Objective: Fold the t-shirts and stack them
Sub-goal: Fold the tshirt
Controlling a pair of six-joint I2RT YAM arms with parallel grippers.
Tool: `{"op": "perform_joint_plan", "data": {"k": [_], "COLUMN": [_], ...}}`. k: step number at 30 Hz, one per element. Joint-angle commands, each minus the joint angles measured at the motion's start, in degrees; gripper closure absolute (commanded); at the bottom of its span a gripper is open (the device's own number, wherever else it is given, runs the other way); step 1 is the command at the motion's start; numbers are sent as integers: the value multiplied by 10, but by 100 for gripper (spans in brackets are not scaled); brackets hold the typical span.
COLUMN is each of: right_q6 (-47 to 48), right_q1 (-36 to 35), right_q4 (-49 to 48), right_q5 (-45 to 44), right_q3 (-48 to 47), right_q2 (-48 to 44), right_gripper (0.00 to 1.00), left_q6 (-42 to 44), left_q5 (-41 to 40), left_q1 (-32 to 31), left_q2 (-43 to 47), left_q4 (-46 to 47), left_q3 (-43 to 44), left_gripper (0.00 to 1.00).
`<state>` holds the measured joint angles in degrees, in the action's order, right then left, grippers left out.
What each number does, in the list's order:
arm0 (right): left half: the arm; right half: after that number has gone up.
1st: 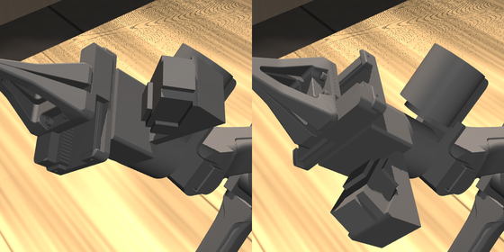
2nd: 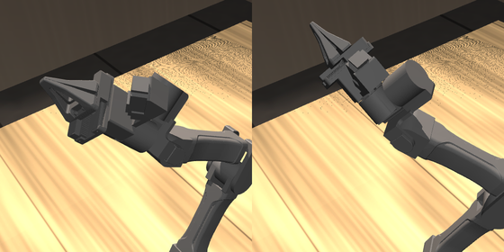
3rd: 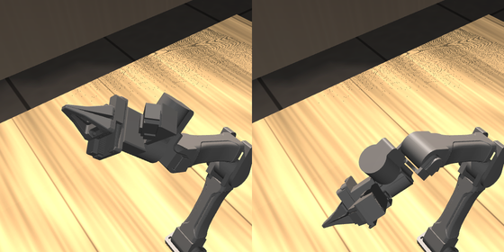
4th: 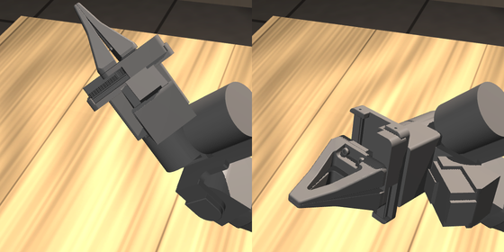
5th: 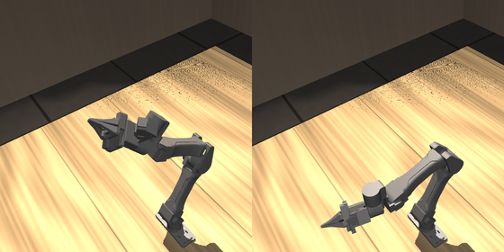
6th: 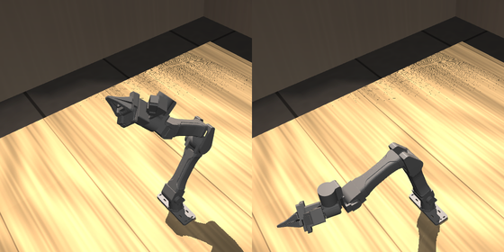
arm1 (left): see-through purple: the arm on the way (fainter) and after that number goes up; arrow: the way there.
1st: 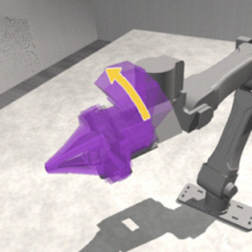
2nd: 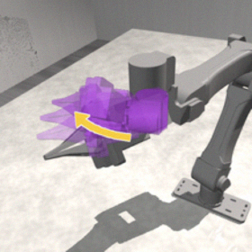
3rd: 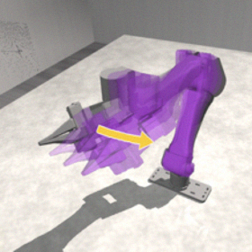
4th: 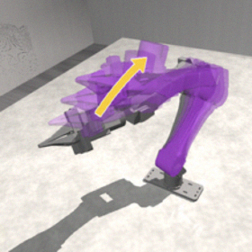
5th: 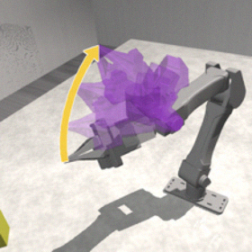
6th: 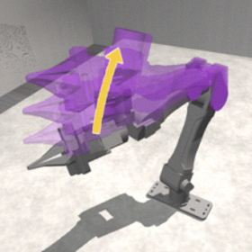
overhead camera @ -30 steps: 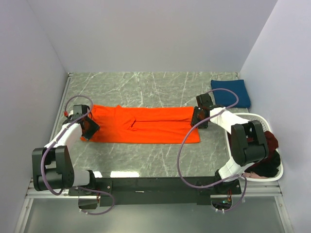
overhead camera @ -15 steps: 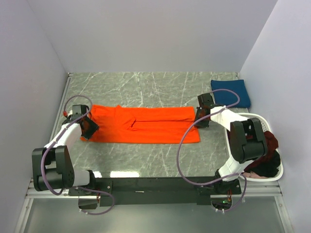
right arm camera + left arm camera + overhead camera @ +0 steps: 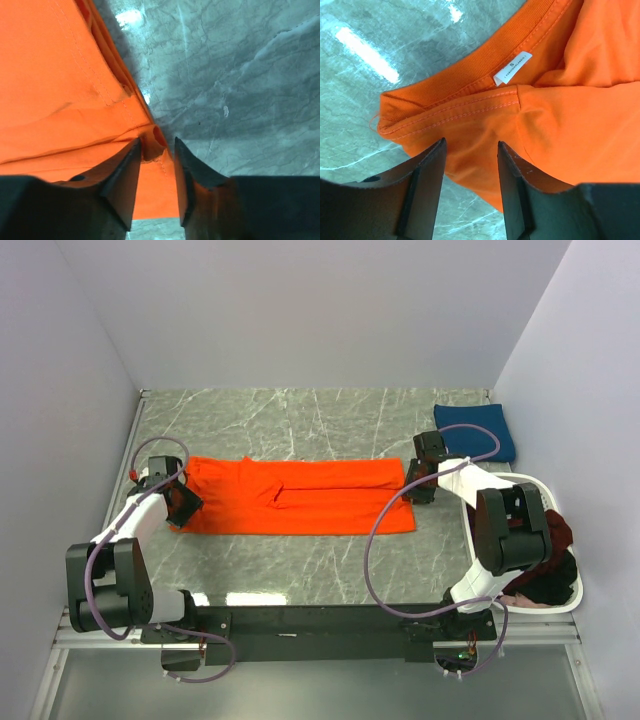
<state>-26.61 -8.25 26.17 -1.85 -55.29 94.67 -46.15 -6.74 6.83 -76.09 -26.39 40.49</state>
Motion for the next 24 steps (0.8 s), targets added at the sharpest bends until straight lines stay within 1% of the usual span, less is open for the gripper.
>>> {"op": "perform_joint_plan", "data": {"k": [1, 2, 6, 10, 13, 14, 17, 19, 20, 24], "right_q6": [4, 6, 9, 19, 40, 47, 47, 43, 40, 38], "right_q1": [3, 4, 3, -28, -58, -87, -135, -154, -169, -197], "right_q4": [0, 3, 13, 16, 8, 5, 0, -4, -7, -5], "right_q5": [-13, -18, -38, -39, -13, -9, 11, 17, 17, 17], "right_q3": [-22, -22, -17, 0, 17, 20, 31, 37, 37, 28], "right_q2": [-24, -30, -66, -103, -130, -141, -139, -123, -116, -81], "right_gripper": [59, 57, 55, 55, 56, 57, 57, 58, 58, 58], "left_q6": [12, 14, 24, 32, 40, 41, 30, 16, 10, -6], "left_q5": [-12, -15, -35, -59, -61, -64, -61, -56, -55, -42], "left_q1": [3, 2, 3, 2, -3, -15, -48, -65, -92, -126], "left_q2": [8, 13, 20, 31, 36, 37, 31, 23, 10, -40], "left_q4": [-1, -4, -27, -49, -68, -73, -83, -81, -78, -64], "left_q3": [7, 10, 42, 70, 93, 104, 118, 123, 129, 141], "left_gripper": [49, 48, 46, 44, 43, 42, 42, 43, 43, 43]}}
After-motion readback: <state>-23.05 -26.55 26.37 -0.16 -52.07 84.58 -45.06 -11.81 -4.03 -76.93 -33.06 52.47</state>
